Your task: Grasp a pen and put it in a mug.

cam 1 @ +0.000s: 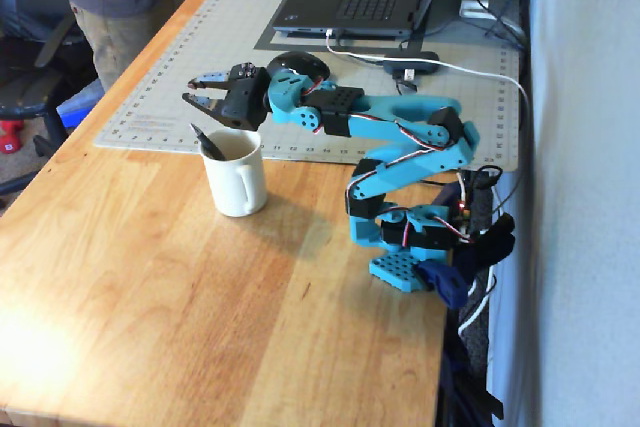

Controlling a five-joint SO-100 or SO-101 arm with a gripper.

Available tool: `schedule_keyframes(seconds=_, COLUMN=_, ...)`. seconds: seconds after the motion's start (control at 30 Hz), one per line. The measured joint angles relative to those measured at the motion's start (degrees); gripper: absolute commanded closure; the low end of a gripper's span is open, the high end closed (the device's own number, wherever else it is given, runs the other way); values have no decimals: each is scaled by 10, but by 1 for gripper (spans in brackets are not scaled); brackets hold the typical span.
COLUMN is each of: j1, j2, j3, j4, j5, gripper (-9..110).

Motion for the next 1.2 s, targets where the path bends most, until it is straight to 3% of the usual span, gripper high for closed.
schedule_keyframes(seconds=0.37, j1=-62, j2=26, j3=116, j4=30, j5=-431, gripper=99)
schedule_keyframes(seconds=0.63, j1=-73, j2=141, j3=226, j4=169, j5=-679, gripper=102)
schedule_keyframes(seconds=0.93, j1=-67, j2=313, j3=234, j4=462, j5=-712, gripper=102)
schedule_keyframes(seconds=1.2, j1=-67, j2=410, j3=234, j4=697, j5=-622, gripper=102)
